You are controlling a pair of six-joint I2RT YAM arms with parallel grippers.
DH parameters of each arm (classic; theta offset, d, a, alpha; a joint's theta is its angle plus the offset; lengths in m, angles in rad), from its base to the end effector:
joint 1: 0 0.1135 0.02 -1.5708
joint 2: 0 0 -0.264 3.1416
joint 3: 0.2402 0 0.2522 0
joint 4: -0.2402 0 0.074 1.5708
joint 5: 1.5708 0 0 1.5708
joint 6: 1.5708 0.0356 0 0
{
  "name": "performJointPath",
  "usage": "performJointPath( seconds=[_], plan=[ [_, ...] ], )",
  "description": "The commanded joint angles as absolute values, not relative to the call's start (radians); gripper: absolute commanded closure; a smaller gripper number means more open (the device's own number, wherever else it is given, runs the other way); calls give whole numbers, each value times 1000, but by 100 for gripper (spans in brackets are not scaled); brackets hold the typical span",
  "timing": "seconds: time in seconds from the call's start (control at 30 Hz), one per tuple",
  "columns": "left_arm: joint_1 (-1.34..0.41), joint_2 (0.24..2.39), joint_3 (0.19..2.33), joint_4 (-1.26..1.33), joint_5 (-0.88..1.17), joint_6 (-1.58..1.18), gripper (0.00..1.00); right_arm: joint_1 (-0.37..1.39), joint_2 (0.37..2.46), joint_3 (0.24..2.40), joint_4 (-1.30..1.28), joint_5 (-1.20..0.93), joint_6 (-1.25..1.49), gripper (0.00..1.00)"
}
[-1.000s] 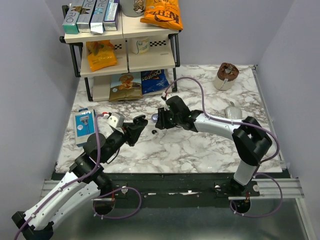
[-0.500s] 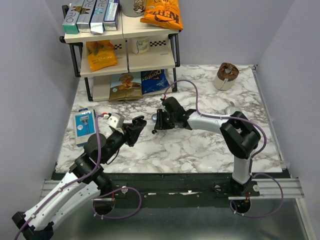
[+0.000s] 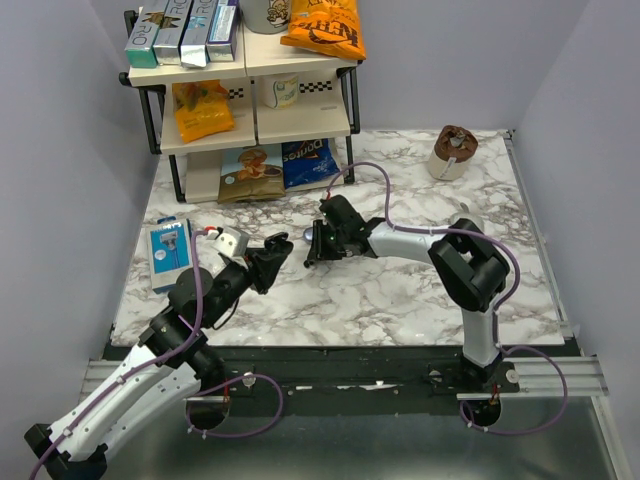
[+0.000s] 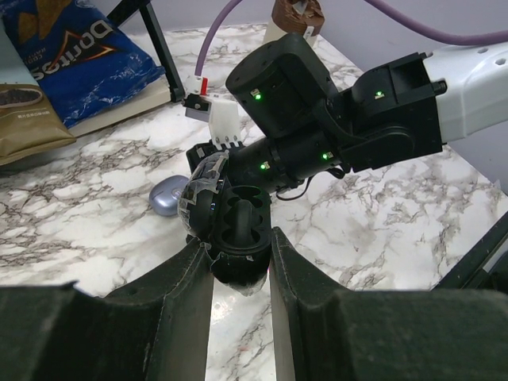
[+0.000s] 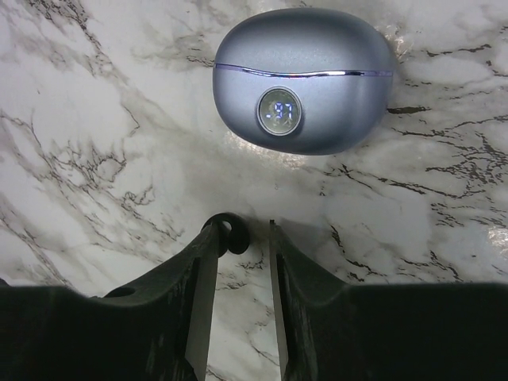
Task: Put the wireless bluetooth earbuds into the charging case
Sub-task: Pick up the earbud from the center of the board.
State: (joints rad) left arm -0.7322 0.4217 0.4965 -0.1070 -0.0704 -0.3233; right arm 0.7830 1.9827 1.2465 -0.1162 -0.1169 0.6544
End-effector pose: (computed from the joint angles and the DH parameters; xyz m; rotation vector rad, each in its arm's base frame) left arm 0.0971 -0.0840 0.2962 0.2808 1.6323 -0.7568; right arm 0.2944 0.2988 0.1531 -0.2218 2.5648 0.7496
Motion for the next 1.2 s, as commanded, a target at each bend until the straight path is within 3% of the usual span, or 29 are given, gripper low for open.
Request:
performJointPath(
  seconds=[0.0, 0.53, 0.87, 1.17],
  plan=[
    [-727, 422, 485, -95, -77, -325, 100, 775, 2017, 1275, -146, -104, 666, 62],
    [-727, 433, 480, -78, -64, -327, 100, 782, 2002, 1198, -111, -153, 680, 71],
    [-727, 430, 480, -80, -52, -330, 100, 818, 1994, 1180, -104, -152, 696, 68],
    [-727, 431, 479, -72, -43, -334, 100, 819, 1974, 1157, -103, -135, 706, 82]
  ],
)
